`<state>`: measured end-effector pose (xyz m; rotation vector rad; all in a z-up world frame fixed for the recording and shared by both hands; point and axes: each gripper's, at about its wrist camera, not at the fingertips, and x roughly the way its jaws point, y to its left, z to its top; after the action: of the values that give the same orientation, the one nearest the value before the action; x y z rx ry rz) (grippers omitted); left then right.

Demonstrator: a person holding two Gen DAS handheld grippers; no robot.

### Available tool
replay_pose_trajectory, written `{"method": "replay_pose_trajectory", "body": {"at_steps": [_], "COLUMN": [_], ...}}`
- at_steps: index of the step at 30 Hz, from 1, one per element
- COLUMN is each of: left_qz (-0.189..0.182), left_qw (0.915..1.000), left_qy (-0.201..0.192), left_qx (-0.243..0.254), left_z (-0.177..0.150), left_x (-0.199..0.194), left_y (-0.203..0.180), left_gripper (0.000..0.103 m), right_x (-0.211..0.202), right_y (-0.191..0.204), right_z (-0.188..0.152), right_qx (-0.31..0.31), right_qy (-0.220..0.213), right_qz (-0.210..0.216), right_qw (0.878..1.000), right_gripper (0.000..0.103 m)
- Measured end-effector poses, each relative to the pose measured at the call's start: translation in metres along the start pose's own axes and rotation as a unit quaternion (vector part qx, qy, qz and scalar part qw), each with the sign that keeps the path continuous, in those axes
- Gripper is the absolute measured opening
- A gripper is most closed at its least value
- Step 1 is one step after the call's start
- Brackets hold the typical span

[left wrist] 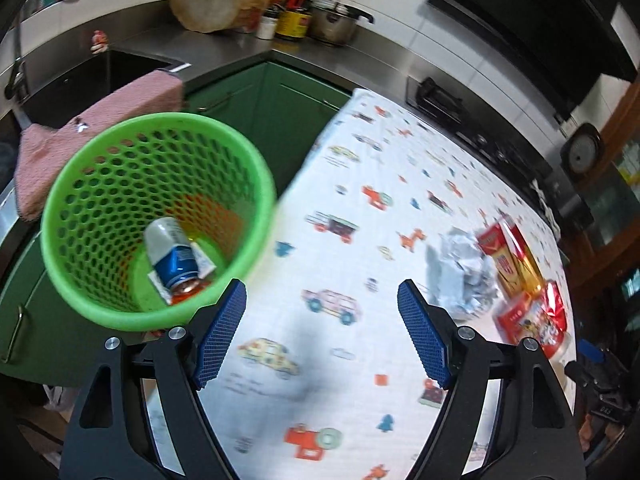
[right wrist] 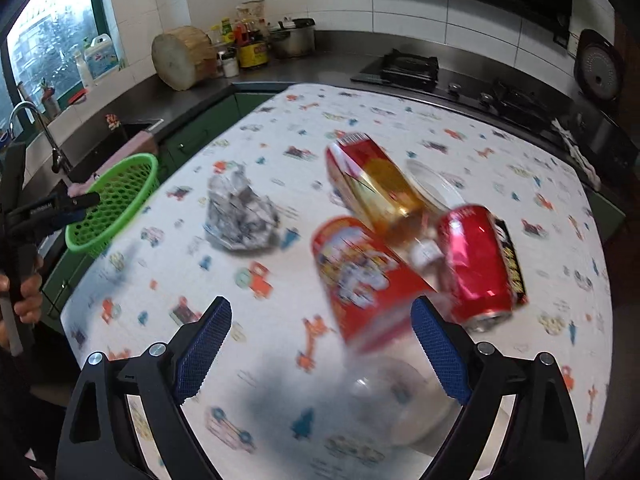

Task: Collect trash
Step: 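Grasp the crumpled foil with the left tool while the right tool grasps the clear cup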

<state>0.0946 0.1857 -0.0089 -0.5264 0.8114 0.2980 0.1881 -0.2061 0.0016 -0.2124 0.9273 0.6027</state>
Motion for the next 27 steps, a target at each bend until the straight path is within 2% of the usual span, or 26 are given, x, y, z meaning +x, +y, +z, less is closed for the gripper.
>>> {"method": "replay_pose_trajectory", "body": {"at_steps": [5, 13, 23, 27], "left_qz": [-0.009, -0.012, -0.029, -0.038], "left_qw": [0.9997, 0.9989, 0.9966, 0.9950], "left_qy": [0.014, 0.026, 0.049, 0.063], "left_qx": [0.018, 0.037, 0.060, 0.068], "left_z": [-0.006, -0.010, -0.010, -0.011], "left_x": [0.009, 0.020, 0.043, 0.058], "left_y": [-0.026, -0.051, -0.082, -0.099], "left_gripper": [0.078, 0.079, 0.081, 0.082], "right_x": [0.002, 0.022, 0.045, 0.053], "right_y": [-0.006, 0.003, -0.006, -0.007], "right_z": [-0.016, -0.028, -0.026, -0.027], "right_qx": [-0.035, -0.111, -0.133, -0.140], "right_qy": [0.026, 0.060, 0.096, 0.112], "right_qz": [0.017, 0.022, 0.021, 0.024], "right_qw": [0.999, 0.992, 0.986, 0.984], "right_gripper": [0.088, 0.088, 0.088, 0.082]}}
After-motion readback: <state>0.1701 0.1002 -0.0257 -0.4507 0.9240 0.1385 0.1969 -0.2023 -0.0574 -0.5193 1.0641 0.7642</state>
